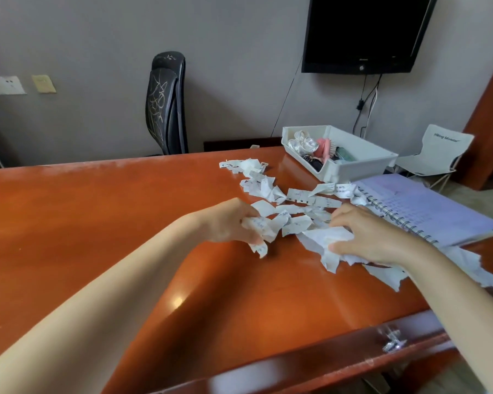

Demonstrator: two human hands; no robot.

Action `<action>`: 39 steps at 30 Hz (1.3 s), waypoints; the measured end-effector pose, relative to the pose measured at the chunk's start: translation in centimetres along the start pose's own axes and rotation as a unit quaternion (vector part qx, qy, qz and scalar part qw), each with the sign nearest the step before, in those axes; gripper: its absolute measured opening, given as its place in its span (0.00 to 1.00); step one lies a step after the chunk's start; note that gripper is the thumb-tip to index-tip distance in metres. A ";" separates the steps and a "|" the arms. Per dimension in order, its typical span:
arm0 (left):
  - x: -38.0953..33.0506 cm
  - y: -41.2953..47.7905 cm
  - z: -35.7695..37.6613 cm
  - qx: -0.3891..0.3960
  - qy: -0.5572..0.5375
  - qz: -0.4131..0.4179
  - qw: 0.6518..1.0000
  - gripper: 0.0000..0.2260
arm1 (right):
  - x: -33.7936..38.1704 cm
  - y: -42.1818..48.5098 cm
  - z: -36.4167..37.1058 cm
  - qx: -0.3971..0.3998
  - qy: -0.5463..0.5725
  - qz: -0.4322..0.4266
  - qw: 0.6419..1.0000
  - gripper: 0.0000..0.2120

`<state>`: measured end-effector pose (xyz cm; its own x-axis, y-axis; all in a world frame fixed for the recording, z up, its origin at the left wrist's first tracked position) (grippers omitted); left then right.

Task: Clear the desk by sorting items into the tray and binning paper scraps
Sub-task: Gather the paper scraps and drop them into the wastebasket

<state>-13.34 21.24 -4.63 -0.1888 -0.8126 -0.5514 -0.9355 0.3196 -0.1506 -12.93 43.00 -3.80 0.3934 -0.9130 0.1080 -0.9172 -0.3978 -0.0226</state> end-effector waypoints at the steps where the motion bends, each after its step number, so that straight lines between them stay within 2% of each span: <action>1: -0.8 0.7 0.3 0.004 -0.007 0.001 1.000 0.06 | 0.0 0.3 0.0 -0.006 0.001 -0.004 1.000 0.17; 2: -1.5 0.8 0.2 0.002 -0.016 -0.009 1.000 0.09 | -0.1 0.7 0.0 -0.008 0.004 -0.006 1.000 0.19; 4: -2.1 1.9 0.4 -0.001 -0.017 -0.008 1.000 0.23 | -0.2 1.6 0.2 -0.001 0.017 -0.004 1.000 0.21; 7: -1.4 3.9 0.6 -0.003 -0.033 -0.027 0.999 0.29 | -0.7 3.0 0.6 0.031 0.051 0.001 0.998 0.21; 8: -1.4 4.2 0.7 0.002 -0.028 -0.032 0.999 0.29 | -0.8 3.3 0.5 0.046 0.066 0.004 0.997 0.24; 11: -1.0 5.6 0.6 0.007 -0.035 -0.046 0.998 0.30 | -1.1 4.3 0.3 0.090 0.054 0.005 0.995 0.45; 14: -1.0 6.2 0.0 0.007 0.003 -0.076 0.997 0.39 | -1.0 5.4 0.2 0.132 0.023 0.001 0.991 0.49; 16: -1.3 6.6 -0.2 0.019 0.033 -0.077 0.996 0.40 | -0.7 5.9 0.2 0.151 0.025 -0.004 0.988 0.46; 18: -1.4 6.8 0.0 0.035 0.022 -0.080 0.996 0.37 | -0.2 6.2 0.0 0.162 0.024 -0.009 0.987 0.41; 26: -1.2 6.6 0.2 0.013 0.003 -0.065 0.998 0.27 | 0.6 6.3 0.1 0.148 0.020 -0.056 0.987 0.12; 30: -1.2 6.2 0.2 0.000 -0.012 -0.036 0.999 0.22 | 0.2 6.8 0.2 0.125 0.032 -0.064 0.990 0.07; 34: -1.0 5.9 -0.7 -0.033 -0.052 -0.025 0.998 0.13 | 0.1 7.3 -0.3 0.089 0.067 -0.064 0.992 0.14; 36: -0.7 5.8 -1.4 -0.048 -0.090 -0.030 0.994 0.08 | -0.1 7.4 -0.9 0.071 0.095 -0.059 0.991 0.11; 39: 0.0 5.4 -2.6 -0.074 -0.129 -0.051 0.988 0.10 | -0.2 7.4 -1.8 0.050 0.148 -0.055 0.986 0.04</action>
<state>-19.15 21.70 -3.26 -0.0258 -0.6796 -0.7331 -0.9827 0.1518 -0.1061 -19.95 40.40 -2.21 0.4408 -0.8036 0.3999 -0.8536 -0.5131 -0.0904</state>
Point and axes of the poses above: each hand's wrist, its own y-axis towards the middle knuckle, its own z-axis out of the palm, x = y × z, the point moved 6 cm from there along y, towards the middle knuckle, and after that the axes turned 11 degrees about -y, right-handed, at the moved point
